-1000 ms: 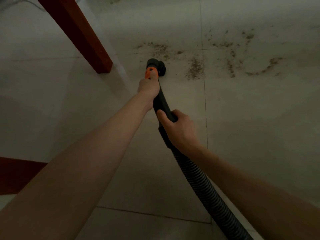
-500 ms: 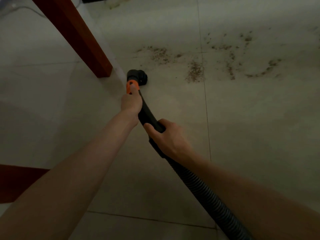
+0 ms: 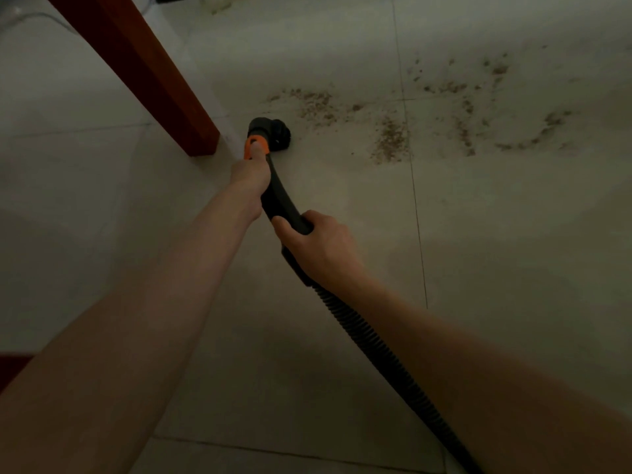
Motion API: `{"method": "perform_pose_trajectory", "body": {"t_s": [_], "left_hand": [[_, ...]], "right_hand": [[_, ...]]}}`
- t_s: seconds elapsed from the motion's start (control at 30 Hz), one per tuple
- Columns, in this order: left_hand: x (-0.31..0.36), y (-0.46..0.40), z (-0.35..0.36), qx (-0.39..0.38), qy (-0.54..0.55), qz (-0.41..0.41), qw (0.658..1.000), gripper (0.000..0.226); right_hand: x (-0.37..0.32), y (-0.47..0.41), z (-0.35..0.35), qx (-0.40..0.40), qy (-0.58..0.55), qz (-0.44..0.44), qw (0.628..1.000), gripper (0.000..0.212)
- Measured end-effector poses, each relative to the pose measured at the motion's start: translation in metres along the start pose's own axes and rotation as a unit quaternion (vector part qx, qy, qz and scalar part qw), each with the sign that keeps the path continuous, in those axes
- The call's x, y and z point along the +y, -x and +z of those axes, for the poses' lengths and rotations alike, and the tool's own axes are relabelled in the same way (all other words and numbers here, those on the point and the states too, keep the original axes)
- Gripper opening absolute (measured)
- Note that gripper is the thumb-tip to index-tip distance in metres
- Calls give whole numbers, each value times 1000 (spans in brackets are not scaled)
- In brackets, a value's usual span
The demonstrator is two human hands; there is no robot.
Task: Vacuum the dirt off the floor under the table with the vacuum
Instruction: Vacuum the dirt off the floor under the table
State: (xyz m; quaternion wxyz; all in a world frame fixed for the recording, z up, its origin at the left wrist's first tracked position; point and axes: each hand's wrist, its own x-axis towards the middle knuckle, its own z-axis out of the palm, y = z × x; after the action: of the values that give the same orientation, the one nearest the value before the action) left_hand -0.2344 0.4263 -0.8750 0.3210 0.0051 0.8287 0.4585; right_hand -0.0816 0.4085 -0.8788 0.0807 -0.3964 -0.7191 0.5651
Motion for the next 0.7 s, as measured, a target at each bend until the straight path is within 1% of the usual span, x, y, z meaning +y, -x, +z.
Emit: {"method": "perform_pose_trajectory", "body": {"t_s": [0.4, 0.5, 0.7], "left_hand": [[12, 31, 37, -31, -28, 37, 998, 55], [15, 41, 50, -30, -47, 49, 997, 56], [19, 60, 74, -55, -71, 60, 994, 57]], "right_hand": [[11, 15, -24, 49, -27, 22, 998, 37], [16, 20, -35, 58, -31, 30, 997, 37], [25, 32, -55, 92, -56, 36, 994, 30]]}}
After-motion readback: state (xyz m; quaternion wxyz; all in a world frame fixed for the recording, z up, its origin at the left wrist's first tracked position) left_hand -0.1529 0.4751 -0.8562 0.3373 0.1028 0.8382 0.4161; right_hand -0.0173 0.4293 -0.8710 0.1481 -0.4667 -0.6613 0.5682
